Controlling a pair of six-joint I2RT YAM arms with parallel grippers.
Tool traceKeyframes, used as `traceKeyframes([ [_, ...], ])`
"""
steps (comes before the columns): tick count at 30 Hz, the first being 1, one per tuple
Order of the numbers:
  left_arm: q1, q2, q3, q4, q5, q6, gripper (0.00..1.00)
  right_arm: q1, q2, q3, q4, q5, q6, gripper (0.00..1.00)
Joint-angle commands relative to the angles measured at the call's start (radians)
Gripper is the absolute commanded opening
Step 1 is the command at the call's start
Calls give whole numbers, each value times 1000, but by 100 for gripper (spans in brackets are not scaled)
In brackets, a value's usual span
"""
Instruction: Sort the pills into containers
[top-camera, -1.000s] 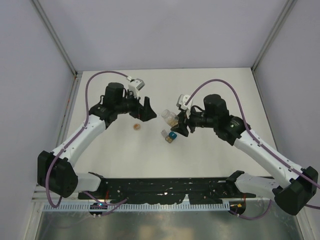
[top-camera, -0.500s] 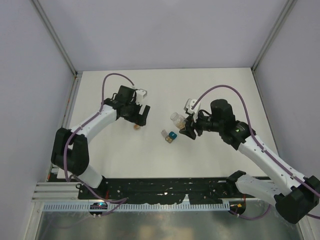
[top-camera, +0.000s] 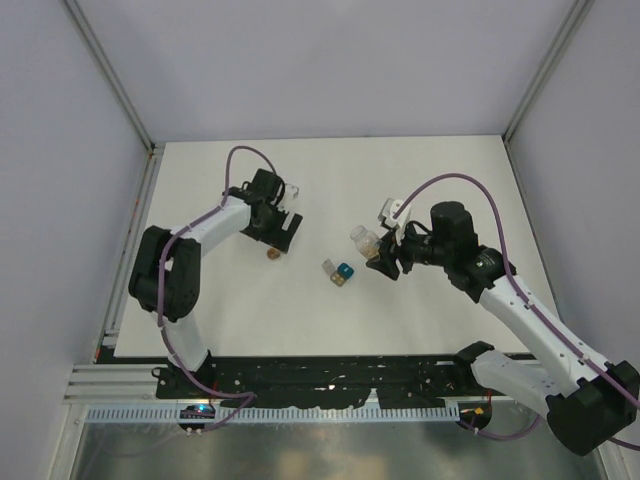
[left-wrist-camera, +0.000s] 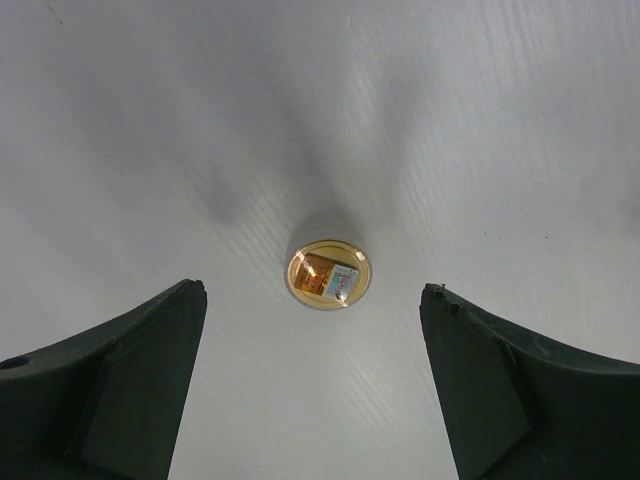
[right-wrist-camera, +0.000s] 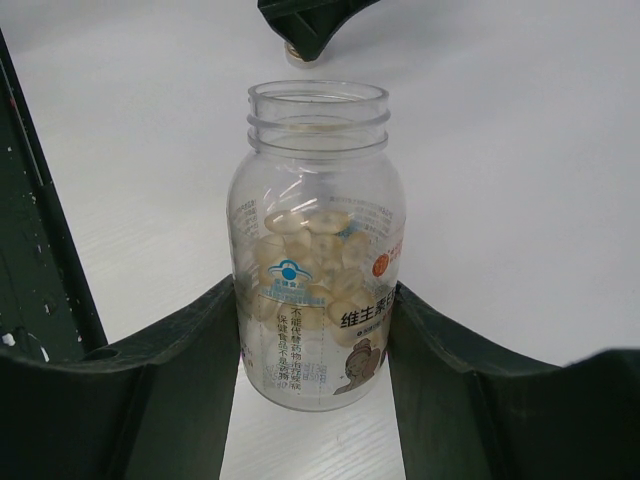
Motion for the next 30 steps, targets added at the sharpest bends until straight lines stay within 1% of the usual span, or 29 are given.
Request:
traceKeyframes([
  [1, -13, 35, 54, -41, -23, 4, 90, -10, -17, 1, 64, -40, 10, 6],
  [9, -26, 84, 71, -66, -30, -2, 86, -18, -15, -2, 64, -56, 10, 6],
  [20, -38, 137, 100, -100, -29, -10, 77, -26, -21, -6, 65, -68, 11, 6],
  [30, -41, 173, 136, -130, -20, -9, 63, -32, -21, -9, 65, -74, 14, 6],
])
